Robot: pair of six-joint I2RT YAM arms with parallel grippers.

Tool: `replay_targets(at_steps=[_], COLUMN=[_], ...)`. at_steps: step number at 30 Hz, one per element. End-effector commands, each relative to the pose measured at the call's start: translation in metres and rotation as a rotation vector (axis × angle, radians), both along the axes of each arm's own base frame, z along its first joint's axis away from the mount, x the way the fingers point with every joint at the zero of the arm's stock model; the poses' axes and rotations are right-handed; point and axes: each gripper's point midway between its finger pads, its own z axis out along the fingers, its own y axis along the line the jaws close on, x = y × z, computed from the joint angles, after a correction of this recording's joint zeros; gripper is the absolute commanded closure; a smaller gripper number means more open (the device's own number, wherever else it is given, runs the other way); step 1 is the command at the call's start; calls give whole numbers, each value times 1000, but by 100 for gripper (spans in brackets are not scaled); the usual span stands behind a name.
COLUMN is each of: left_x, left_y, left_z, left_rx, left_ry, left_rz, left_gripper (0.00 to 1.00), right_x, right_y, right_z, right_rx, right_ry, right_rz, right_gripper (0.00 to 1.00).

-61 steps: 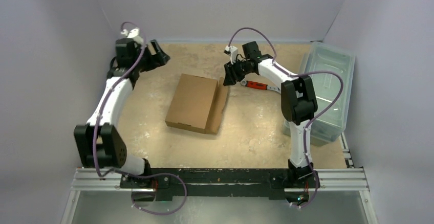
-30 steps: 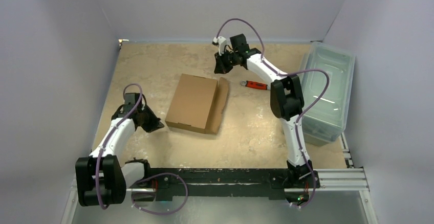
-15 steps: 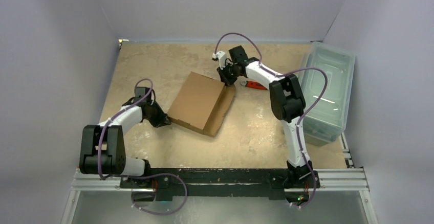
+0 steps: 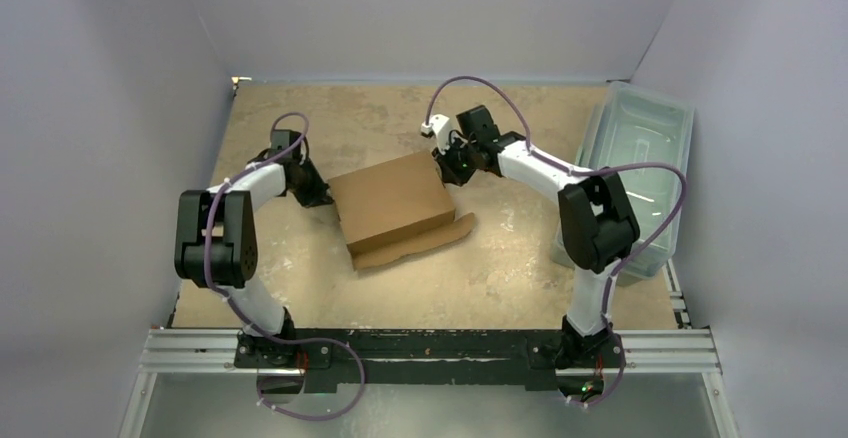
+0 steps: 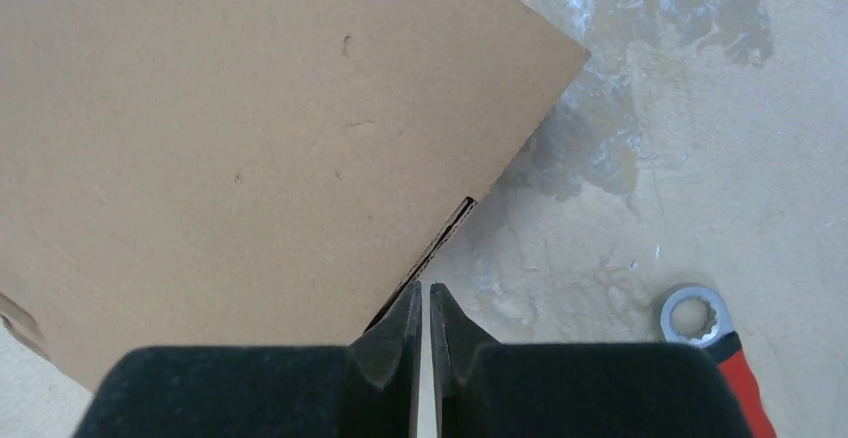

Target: Fold the paper box

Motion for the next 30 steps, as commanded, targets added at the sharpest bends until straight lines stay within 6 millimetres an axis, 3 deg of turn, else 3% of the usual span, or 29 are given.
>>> replay_targets(at_steps=[1,7,9,11,13,16,19,24,28,30], left_x=[30,29,29,29,28,25,23,34,69,87], left_y=[-5,17,28,44,49,28,-1,-8,-12,-17], left_z=[14,29,44,65,87,116,129,123,125,125], left_rx=[14,130,176,221,234,151,13,-38,-39,-43], left_ry=[-79,-94,-134,-186,-251,-382,-455,-451,-480,-497], left_rz=[-84,-105,-98,-67,-74,-163,-243,-261,-317,-352], left_gripper=[100,100,97,88,77,56,50,49,49,49], right_x=[0,5,-10,-30,-52,-76,-84,-75,-83,-82], right_y=[-9,-39,-36,-30,-23,-19,-19,-23,-29,-31], right_z=[6,46,59,65,66,58,53,42,32,26], right_rx=[-11,53,109,169,230,292,343,292,227,220], right_ry=[-42,-93,-75,-47,-12,49,61,82,94,110], right_rz=[-85,-136,-69,5,71,126,137,111,205,170], right_gripper=[88,80,77,70,61,51,51,61,84,91])
